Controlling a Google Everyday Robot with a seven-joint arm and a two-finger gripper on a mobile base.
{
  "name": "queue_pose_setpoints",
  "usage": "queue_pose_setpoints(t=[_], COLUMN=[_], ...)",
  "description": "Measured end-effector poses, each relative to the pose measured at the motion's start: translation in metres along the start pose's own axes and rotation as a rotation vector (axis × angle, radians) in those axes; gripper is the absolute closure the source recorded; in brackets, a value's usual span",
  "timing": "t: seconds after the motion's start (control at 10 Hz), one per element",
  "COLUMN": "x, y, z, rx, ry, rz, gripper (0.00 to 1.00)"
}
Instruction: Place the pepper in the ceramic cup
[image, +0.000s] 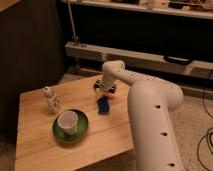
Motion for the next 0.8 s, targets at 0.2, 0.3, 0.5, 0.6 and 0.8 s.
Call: queue_pose_setpoints(t=[0.2, 0.3, 0.5, 0.6, 0.8], x=[-0.002, -0.002, -0.003, -0.003, -0.003], y=[-0.001, -0.001, 0.004, 0.005, 0.010], z=[-0.003, -0.004, -0.002, -0.002, -0.007], rx=[0.006, 0.004, -0.006, -0.011, -0.019], ry=[0.000, -0.001, 0.000, 0.000, -0.014], rz=[-0.001, 0.002, -0.001, -0.005, -0.015], gripper=[0.77, 0.85, 0.86, 0.86, 0.86])
